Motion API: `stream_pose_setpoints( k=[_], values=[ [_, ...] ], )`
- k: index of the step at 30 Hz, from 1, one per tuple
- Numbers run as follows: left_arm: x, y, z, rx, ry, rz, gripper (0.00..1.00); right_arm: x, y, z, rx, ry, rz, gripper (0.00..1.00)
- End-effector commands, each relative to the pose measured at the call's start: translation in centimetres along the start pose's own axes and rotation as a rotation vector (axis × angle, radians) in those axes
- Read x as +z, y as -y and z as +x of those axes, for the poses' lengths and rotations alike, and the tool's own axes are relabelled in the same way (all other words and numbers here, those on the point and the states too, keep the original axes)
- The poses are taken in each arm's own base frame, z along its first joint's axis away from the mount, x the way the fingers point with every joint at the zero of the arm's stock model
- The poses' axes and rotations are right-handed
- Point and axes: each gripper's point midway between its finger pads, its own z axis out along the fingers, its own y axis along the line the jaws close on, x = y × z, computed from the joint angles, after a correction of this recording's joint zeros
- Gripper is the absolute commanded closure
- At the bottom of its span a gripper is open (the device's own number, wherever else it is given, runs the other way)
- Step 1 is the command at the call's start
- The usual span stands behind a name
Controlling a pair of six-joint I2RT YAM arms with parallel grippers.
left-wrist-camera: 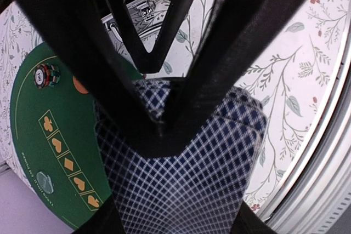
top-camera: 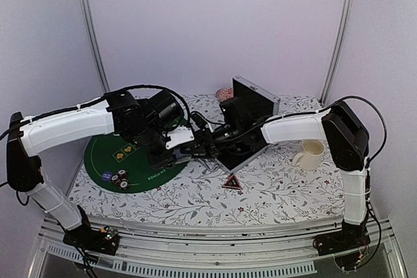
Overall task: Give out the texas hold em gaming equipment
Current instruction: Adjust the face-down deck piles.
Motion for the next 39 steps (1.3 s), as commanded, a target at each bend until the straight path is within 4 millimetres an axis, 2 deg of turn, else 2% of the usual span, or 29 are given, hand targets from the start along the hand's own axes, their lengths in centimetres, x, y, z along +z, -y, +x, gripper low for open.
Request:
stream_pose_setpoints(
  k=[1, 8, 14, 19, 26, 30, 36, 38, 39],
  values=[
    [-0.4, 0.0, -0.7, 0.015, 0.018, -0.015, 0.49, -1.6, 0.5, -0.7, -0.020, 0.034, 0.080, 0.22],
    [0.2, 0.1, -0.1, 0.018, -0.003, -0.018, 0.49, -2.3, -0.8, -1.1, -0.065, 0.041, 0.077, 0.28],
    [0.1, -0.2, -0.6, 0.018, 0.006, -0.028, 0.49, -1.5, -2.9, -0.6, -0.078, 0.000, -0.057, 0.28],
    [0.3, -0.3, -0.8, 0.019, 0.007, -0.029, 0.49, -0.7, -3.2, -0.7, -0.066, -0.016, -0.089, 0.29],
    [0.2, -0.5, -1.2, 0.020, 0.022, -0.037, 0.49, -0.2, -2.9, -0.5, -0.043, -0.034, -0.109, 0.36],
    [0.2, -0.5, -1.6, 0.019, 0.035, -0.034, 0.49, 0.1, -3.2, -0.4, -0.037, -0.044, -0.131, 0.47],
    [0.3, -0.5, -1.4, 0.025, 0.030, -0.037, 0.48, 0.0, -3.5, -0.3, -0.036, -0.053, -0.154, 0.76],
    [0.3, -0.4, -1.5, 0.024, 0.036, -0.036, 0.45, 0.0, -3.7, -0.2, -0.040, -0.057, -0.161, 0.87],
    [0.3, -0.4, -1.4, 0.022, 0.038, -0.033, 0.40, -0.1, -3.9, -0.2, -0.044, -0.058, -0.165, 0.92]
  ],
)
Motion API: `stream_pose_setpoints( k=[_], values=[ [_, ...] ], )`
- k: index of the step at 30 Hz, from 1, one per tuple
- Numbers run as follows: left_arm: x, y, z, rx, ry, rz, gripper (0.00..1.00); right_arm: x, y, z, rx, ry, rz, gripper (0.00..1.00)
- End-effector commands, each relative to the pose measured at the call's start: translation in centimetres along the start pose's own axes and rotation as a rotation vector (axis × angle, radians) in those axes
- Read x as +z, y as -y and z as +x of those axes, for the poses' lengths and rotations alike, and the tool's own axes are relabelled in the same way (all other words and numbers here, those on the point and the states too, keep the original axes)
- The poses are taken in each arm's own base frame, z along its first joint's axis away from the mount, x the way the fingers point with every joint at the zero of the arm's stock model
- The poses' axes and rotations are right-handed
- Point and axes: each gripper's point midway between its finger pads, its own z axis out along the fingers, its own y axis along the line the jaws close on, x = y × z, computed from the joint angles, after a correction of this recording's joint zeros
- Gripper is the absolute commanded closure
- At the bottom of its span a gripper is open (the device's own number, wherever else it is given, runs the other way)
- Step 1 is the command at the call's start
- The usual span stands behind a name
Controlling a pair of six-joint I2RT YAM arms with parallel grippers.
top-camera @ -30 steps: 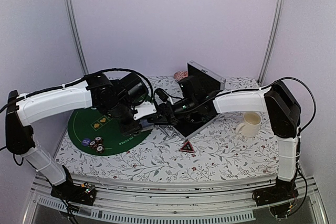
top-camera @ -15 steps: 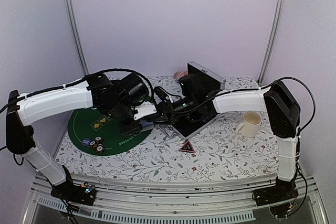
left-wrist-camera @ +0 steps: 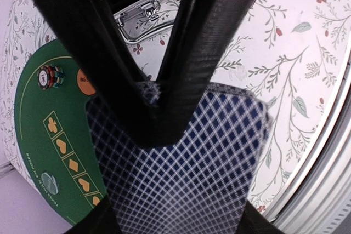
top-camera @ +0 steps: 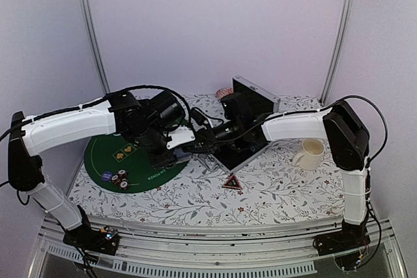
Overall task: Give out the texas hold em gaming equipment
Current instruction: Adjust the face-down deck piles.
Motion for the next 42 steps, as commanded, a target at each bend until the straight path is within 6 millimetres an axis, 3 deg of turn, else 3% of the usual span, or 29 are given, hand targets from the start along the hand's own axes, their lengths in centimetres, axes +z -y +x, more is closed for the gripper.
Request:
stream_pose_setpoints(
  k=[1, 5, 11, 28, 38, 42],
  values=[
    [0.0, 0.1, -1.3, 0.006, 0.052, -0.010, 0.34, 0.4, -1.2, -0.1, -0.033, -0.018, -0.053, 0.95],
    [0.6, 0.2, -0.9, 0.001, 0.084, -0.017, 0.16, 0.0, -2.1, 0.0, -0.058, -0.020, -0.067, 0.97],
    [0.9, -0.2, -1.0, -0.019, 0.133, -0.010, 0.11, -0.4, -3.0, 0.4, -0.081, -0.024, -0.079, 0.98],
    [0.6, -0.6, -1.2, -0.047, 0.172, 0.015, 0.44, -0.8, -3.5, 0.5, -0.100, -0.024, -0.083, 0.96],
    [0.3, -0.6, -1.4, -0.038, 0.186, 0.019, 0.49, -0.5, -0.9, 0.2, -0.048, 0.006, 0.020, 0.62],
    [0.3, -0.6, -1.2, -0.038, 0.177, 0.021, 0.49, -1.0, 0.2, -0.1, -0.051, 0.023, 0.093, 0.60]
  ],
)
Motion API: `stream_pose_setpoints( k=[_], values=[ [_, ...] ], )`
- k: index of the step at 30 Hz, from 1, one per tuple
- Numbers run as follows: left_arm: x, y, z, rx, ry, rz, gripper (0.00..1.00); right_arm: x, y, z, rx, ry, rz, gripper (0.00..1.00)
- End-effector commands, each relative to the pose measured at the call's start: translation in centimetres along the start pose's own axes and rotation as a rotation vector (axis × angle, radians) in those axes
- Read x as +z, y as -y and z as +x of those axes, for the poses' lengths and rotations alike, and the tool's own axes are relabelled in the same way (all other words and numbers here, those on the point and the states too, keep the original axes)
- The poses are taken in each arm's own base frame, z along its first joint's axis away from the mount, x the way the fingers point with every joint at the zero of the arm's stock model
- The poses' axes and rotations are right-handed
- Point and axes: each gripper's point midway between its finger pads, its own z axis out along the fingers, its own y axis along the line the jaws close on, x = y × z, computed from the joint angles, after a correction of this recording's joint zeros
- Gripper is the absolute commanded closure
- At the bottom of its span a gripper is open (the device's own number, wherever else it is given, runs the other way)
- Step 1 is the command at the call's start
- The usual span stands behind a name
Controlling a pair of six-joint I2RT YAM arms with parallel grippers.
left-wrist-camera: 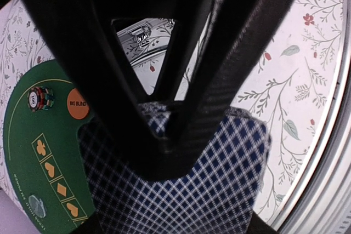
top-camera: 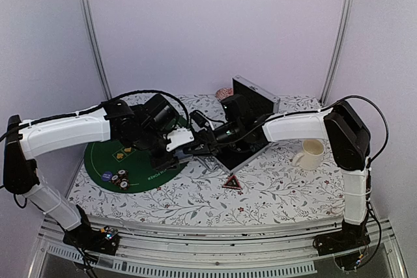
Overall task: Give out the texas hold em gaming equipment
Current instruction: Adjust the face-down deck piles.
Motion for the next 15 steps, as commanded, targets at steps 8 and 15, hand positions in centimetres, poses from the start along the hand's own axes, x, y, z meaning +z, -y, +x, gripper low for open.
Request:
stream_pose_setpoints(
  k=[8, 15],
  values=[
    [-0.7, -0.8, -0.1, -0.007, 0.028, -0.028, 0.49, -2.6, -0.6, -1.1, -0.045, 0.058, 0.106, 0.60],
    [-0.5, -0.8, 0.0, -0.006, 0.020, -0.031, 0.50, -2.9, -1.2, -1.0, -0.061, 0.044, 0.101, 0.61]
  ],
)
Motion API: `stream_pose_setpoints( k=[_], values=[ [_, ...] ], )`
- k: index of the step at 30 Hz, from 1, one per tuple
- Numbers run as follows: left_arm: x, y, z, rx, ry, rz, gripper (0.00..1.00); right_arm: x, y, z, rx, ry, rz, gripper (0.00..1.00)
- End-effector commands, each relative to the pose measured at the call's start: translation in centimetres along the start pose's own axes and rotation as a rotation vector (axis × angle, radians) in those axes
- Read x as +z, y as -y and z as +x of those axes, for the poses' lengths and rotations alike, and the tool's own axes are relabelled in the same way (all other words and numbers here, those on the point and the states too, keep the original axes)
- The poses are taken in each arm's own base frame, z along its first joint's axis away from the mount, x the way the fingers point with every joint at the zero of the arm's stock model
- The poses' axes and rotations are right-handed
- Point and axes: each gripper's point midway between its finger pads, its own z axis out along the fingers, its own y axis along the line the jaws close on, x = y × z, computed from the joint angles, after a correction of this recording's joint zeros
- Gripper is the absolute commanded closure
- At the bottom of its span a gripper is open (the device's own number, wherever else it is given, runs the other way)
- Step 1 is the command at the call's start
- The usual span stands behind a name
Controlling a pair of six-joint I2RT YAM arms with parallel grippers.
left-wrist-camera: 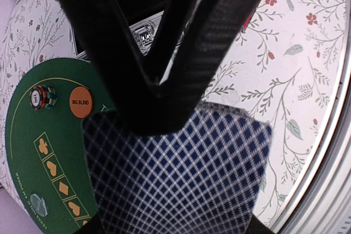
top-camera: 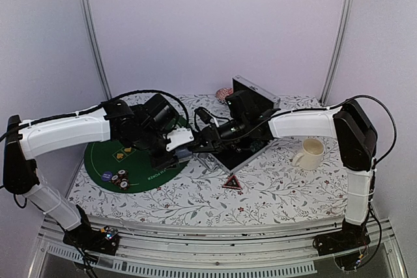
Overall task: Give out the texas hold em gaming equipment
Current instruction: Adjust the face-down deck piles.
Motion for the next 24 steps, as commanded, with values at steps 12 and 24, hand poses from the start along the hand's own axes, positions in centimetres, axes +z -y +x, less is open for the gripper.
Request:
stream_pose_setpoints(
  k=[12, 24],
  values=[
    [-0.6, -0.8, -0.6, -0.012, 0.033, -0.020, 0.50, 1.5, -1.7, -0.7, -0.050, -0.015, -0.058, 0.35],
    [-0.7, -0.8, -0.6, -0.012, 0.036, -0.022, 0.51, 0.5, 0.0, -0.2, -0.023, 0.006, 0.009, 0.41]
  ],
)
